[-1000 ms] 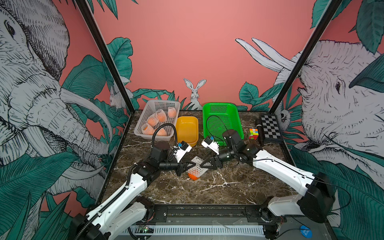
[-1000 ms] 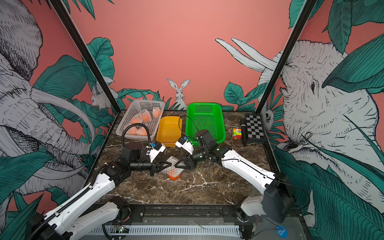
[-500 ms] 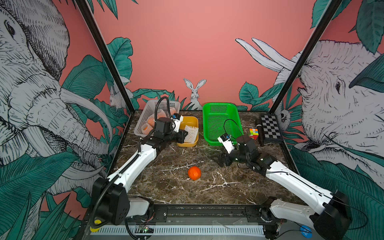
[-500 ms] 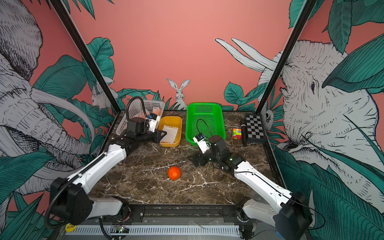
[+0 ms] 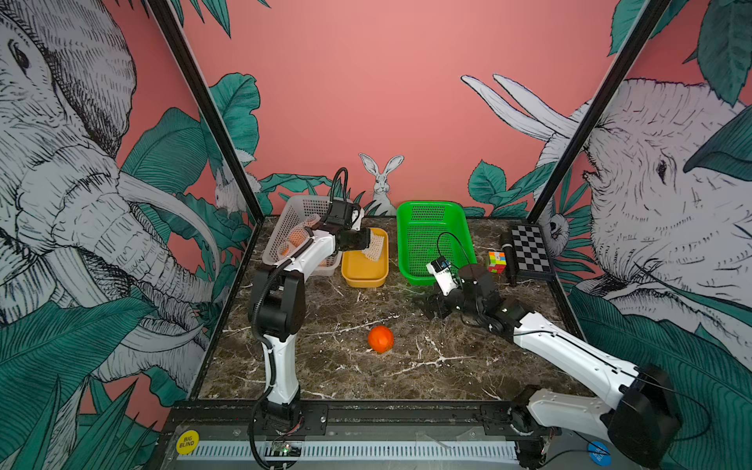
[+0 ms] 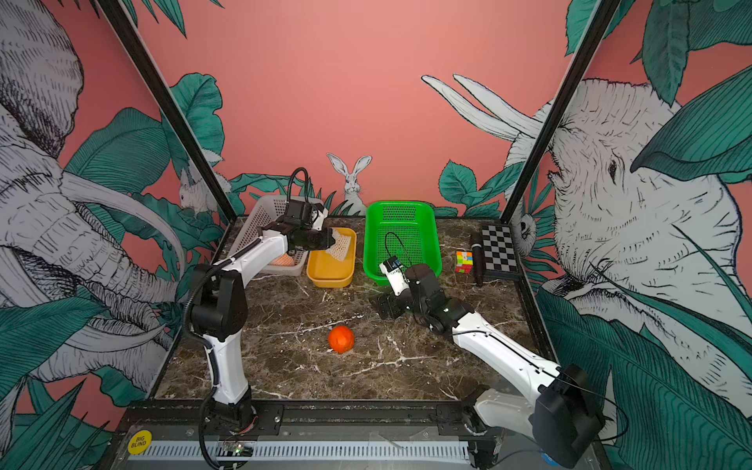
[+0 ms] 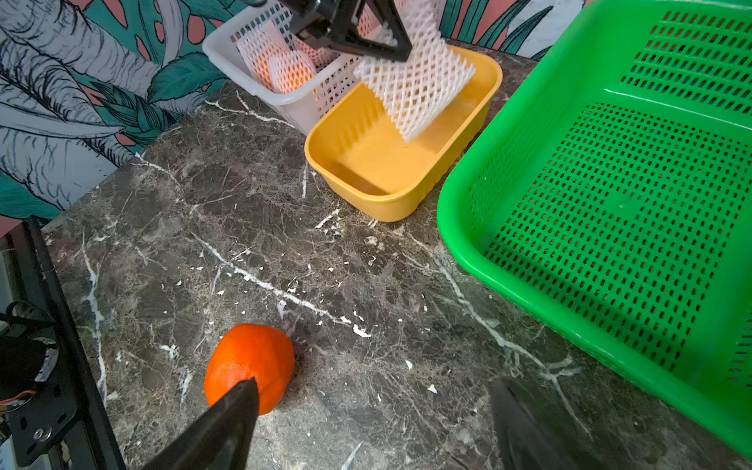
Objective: Remove foam nets from oranges
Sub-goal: Place the foam net into the storage box.
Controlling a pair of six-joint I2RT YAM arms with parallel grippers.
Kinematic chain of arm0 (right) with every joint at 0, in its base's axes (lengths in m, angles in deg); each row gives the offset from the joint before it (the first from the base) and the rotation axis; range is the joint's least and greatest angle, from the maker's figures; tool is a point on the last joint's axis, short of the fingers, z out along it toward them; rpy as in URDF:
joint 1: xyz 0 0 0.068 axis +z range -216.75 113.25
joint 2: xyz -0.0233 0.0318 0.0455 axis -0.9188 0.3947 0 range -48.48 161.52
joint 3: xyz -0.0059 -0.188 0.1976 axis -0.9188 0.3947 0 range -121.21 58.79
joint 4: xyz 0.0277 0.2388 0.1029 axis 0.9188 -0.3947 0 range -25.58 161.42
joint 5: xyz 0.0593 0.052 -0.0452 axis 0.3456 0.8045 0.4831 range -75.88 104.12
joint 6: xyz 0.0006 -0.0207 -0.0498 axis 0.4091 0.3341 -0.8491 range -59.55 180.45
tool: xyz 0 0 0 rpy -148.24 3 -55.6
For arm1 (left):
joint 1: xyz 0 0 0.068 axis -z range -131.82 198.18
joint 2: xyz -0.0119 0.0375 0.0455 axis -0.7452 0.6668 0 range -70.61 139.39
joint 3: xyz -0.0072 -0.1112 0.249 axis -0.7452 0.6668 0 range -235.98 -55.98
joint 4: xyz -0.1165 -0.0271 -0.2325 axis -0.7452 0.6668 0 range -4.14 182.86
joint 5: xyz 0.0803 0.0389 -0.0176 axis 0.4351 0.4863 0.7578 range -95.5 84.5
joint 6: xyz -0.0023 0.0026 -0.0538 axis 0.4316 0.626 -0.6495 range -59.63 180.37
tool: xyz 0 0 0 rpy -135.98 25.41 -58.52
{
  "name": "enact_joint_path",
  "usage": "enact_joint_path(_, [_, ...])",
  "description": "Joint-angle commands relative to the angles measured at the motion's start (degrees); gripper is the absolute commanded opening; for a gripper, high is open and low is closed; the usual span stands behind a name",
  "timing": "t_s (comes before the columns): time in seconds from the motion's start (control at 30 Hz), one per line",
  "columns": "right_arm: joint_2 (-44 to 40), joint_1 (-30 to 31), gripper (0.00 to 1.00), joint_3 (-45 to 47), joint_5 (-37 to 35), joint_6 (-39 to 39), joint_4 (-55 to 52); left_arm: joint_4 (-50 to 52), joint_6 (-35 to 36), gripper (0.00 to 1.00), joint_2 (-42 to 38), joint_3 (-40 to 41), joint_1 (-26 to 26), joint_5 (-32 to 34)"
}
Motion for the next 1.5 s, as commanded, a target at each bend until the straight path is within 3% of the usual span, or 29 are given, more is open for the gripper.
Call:
enact_joint_path(0.0, [-0.1, 0.0, 0.89, 0.8, -0.8, 1.1, 3.3, 3.1, -1.6, 0.0, 1.5, -3.5, 0.0, 0.5])
enact_joint_path(0.2, [-0.1, 0.0, 0.89, 1.1, -1.0, 1.3, 2.7, 2.5, -1.9, 0.02, 6.4, -6.6, 0.0, 2.0])
enact_joint_path(0.4, [-0.2, 0.0, 0.89, 1.1, -1.1, 1.7, 2.4, 0.1, -0.6, 0.32, 7.2, -6.3, 0.6, 5.0])
enact_joint_path(0.83, [0.4, 0.0, 0.89, 0.0, -0.7, 1.7, 1.8, -1.5, 2.4, 0.76, 1.7, -5.0, 2.6, 10.7])
enact_joint_path(0.97, [-0.1, 0.0, 0.89, 0.1, -0.8, 1.8, 1.8, -1.7, 3.2, 0.85, 0.7, -4.9, 3.0, 12.0])
enact_joint_path(1.07, [-0.4, 0.0, 0.9, 0.3, -0.7, 1.9, 1.7, -1.3, 3.5, 0.82, 0.2, -4.8, 3.2, 12.8])
enact_joint_path(1.2, [-0.3, 0.0, 0.9, 0.2, -0.4, 2.0, 1.7, 0.7, 3.4, 0.62, 0.6, -5.6, 3.2, 13.1])
enact_joint_path(1.47, [0.1, 0.0, 0.9, 0.6, 0.8, 2.5, 2.1, 4.3, 4.6, 0.41, 2.9, -6.0, 3.2, 13.5])
